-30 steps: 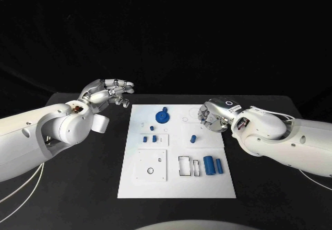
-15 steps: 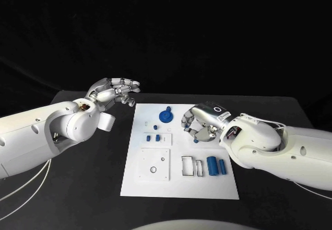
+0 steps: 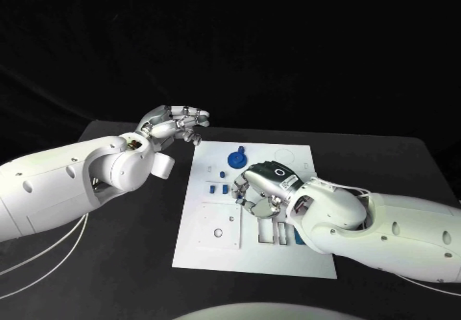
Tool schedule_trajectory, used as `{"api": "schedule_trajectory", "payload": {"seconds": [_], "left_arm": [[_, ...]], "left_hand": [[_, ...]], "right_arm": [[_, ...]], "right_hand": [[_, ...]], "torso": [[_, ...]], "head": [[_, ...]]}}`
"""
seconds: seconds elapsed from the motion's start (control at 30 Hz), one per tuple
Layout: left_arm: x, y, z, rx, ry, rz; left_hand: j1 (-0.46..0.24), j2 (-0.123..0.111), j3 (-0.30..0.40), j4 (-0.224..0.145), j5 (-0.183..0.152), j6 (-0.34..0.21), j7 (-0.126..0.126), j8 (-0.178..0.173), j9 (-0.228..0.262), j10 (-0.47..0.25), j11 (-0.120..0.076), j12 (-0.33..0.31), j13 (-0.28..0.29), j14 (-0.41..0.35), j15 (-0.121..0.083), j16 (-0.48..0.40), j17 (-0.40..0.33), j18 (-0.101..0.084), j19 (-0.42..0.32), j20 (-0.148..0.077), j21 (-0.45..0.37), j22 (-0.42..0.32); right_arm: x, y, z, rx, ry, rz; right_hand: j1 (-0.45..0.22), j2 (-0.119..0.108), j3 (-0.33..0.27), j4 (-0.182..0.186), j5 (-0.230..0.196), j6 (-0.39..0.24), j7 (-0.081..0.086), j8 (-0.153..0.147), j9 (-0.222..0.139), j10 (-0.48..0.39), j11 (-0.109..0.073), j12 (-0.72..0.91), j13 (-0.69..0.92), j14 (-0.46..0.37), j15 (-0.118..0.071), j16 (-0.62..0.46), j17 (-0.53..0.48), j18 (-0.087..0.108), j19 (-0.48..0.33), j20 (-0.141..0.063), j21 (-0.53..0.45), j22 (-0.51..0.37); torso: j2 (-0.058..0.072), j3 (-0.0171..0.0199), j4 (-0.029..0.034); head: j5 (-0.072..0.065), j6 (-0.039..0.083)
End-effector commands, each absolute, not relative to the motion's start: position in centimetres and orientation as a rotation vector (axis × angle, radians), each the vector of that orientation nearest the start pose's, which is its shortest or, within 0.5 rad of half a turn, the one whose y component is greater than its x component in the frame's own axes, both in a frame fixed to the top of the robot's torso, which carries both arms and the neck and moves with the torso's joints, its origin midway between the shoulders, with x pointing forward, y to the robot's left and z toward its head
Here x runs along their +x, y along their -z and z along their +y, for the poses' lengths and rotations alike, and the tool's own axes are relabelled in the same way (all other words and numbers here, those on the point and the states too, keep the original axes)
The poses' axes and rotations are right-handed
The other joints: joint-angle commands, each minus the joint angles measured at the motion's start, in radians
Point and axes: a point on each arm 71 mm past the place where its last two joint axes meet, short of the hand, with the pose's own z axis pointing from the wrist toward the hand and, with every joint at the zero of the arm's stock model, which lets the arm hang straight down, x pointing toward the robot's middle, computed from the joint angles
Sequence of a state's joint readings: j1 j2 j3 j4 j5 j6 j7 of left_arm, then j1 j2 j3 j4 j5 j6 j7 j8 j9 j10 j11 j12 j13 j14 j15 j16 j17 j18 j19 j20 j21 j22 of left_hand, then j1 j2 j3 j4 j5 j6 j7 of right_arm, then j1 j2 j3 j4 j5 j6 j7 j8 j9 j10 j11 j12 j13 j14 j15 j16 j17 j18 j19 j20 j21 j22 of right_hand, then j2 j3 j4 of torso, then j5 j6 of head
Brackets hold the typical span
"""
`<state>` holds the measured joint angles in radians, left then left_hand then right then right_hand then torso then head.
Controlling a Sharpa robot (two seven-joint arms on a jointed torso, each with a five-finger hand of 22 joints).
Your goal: Assemble the parts on the task board
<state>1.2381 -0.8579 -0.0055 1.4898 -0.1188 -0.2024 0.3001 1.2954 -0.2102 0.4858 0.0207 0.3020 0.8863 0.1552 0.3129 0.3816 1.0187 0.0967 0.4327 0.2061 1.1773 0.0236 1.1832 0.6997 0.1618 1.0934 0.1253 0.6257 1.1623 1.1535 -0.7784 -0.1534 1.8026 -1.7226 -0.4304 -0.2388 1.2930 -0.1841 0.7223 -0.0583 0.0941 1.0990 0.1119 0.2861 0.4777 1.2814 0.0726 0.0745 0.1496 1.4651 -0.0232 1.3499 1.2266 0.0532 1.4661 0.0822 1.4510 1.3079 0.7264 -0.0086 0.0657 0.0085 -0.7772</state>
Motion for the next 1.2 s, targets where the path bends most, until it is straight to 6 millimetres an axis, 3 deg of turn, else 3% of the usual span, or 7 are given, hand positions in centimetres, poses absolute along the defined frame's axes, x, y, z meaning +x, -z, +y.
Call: {"api": "schedule_trajectory", "payload": {"seconds": [0.03, 0.2, 0.57, 1.2], "left_arm": [[50.3, 15.2, 21.6, -0.978, 1.567, 1.496], [50.3, 15.2, 21.4, -0.976, 1.573, 1.501], [50.3, 15.2, 21.2, -0.976, 1.583, 1.509], [50.4, 15.3, 21.2, -0.977, 1.585, 1.515]], "left_hand": [[-0.011, -0.002, 0.006, 0.0, -0.006, -0.007, 0.003, 0.003, 0.001, -0.006, -0.002, 0.0, -0.001, -0.008, 0.0, -0.005, -0.001, 0.019, -0.005, 0.003, -0.005, -0.001], [-0.012, -0.002, 0.006, 0.0, -0.006, -0.007, 0.003, 0.003, 0.001, -0.007, -0.002, 0.001, -0.001, -0.009, 0.0, -0.005, -0.002, 0.019, -0.006, 0.003, -0.006, -0.002], [-0.017, -0.003, 0.003, 0.003, -0.007, -0.007, 0.004, 0.006, 0.002, -0.011, 0.0, 0.0, -0.002, -0.012, 0.002, -0.005, -0.004, 0.018, -0.006, 0.004, -0.009, -0.003], [-0.017, -0.003, 0.003, 0.003, -0.007, -0.007, 0.004, 0.006, 0.003, -0.012, 0.0, 0.0, -0.002, -0.012, 0.002, -0.005, -0.004, 0.018, -0.007, 0.004, -0.009, -0.003]], "right_arm": [[38.6, 21.2, -9.4, -0.451, -0.822, 1.591], [38.3, 21.9, -8.9, -0.455, -0.832, 1.609], [38.0, 22.8, -8.4, -0.461, -0.834, 1.617], [37.9, 23.4, -8.2, -0.481, -0.83, 1.628]], "right_hand": [[0.011, 0.0, 0.006, 0.0, -0.001, 0.006, 0.0, 0.004, 0.001, 0.033, -0.028, 0.005, 0.003, 0.044, -0.008, 0.002, -0.001, -0.015, 0.017, -0.005, -0.001, 0.151], [0.011, 0.001, 0.007, 0.0, -0.002, 0.004, 0.0, 0.004, 0.002, 0.032, -0.028, 0.004, 0.004, 0.044, -0.008, 0.001, -0.001, -0.014, 0.017, -0.005, -0.002, 0.151], [0.011, 0.001, 0.008, 0.001, -0.004, 0.003, 0.0, 0.004, 0.003, 0.032, -0.028, 0.003, 0.004, 0.044, -0.007, 0.001, -0.002, -0.014, 0.017, -0.005, -0.002, 0.151], [0.011, 0.002, 0.009, 0.0, -0.004, 0.003, 0.0, 0.004, 0.004, 0.032, -0.028, 0.003, 0.005, 0.044, -0.007, 0.002, -0.002, -0.014, 0.017, -0.005, -0.002, 0.151]], "torso": [[0.001, 0.0001, -0.0004], [0.001, 0.0027, -0.0009], [0.002, 0.003, -0.0021], [0.002, 0.0029, -0.001]], "head": [[0.012, -0.007], [0.025, -0.015], [0.052, -0.029], [0.067, -0.041]]}}
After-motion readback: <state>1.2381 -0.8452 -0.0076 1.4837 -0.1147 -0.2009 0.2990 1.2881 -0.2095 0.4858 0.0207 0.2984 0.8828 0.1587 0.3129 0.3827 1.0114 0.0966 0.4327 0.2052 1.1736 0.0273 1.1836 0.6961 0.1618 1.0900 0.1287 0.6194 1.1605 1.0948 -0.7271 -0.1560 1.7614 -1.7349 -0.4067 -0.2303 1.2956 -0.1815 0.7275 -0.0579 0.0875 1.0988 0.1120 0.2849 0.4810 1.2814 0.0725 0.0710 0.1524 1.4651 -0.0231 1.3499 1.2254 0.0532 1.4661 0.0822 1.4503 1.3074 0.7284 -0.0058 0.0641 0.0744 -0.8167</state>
